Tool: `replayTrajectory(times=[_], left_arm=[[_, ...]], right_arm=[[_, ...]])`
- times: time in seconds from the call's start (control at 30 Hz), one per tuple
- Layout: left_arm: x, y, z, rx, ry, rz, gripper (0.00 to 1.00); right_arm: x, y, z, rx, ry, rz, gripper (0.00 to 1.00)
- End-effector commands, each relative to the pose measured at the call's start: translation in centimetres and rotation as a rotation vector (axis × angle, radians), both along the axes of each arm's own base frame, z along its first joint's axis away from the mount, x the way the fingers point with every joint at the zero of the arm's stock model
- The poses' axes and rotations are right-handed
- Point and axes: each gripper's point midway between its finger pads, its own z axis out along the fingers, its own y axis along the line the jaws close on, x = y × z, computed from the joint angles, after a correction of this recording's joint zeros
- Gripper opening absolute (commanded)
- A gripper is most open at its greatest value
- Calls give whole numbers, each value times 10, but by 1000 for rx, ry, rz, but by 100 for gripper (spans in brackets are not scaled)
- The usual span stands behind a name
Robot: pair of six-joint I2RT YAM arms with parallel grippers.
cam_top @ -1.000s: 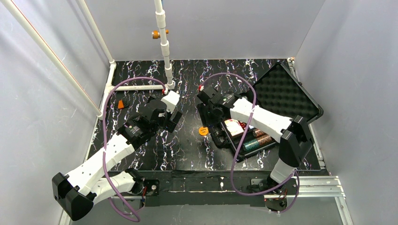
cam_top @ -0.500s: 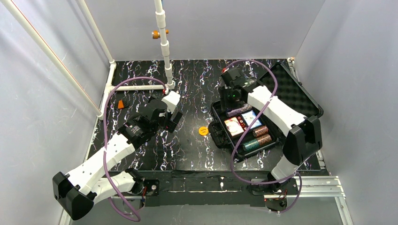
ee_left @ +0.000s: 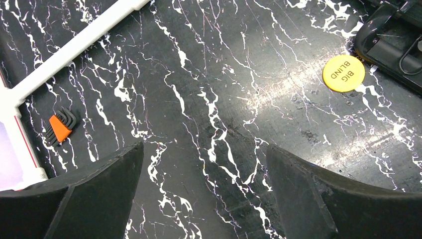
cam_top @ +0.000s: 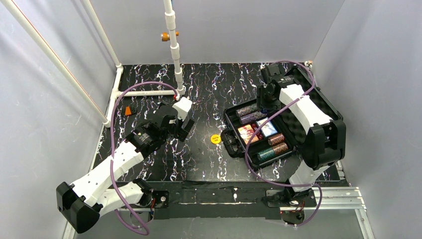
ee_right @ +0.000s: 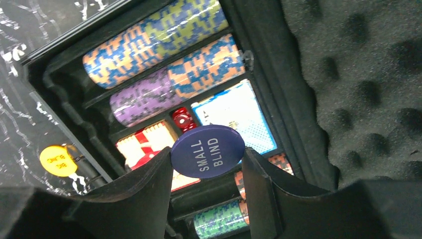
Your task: Pack up texas hold em set
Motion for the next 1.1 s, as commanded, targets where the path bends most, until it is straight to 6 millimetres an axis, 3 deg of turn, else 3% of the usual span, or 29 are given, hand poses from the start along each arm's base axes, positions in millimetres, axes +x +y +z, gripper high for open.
replayTrajectory(times=[0.0,0.2,0.47,0.87,0.97,1.07], left_arm=[[0,-1,-2,-2,3,-9,92],[-1,-2,-2,-8,5,-17,92],[-1,-3,-3,-11,12,-23,92],[-6,-14,-7,-37,39,-81,92],[-7,-17,-8,-41,47,-95,92],[-10,-24,-12,-55,67,-130,92]], right_arm=[[7,-16,-6,-38,16,-32,46],[-5,-11,-32,8,61,-81,49],[-9,-21,-58,-35,83,-127,50],[-15,-32,-78,-82,115,-147,56],[-16,-32,-81,-83,121,-147,64],[-17,-35,-83,-94,125,-146,81]])
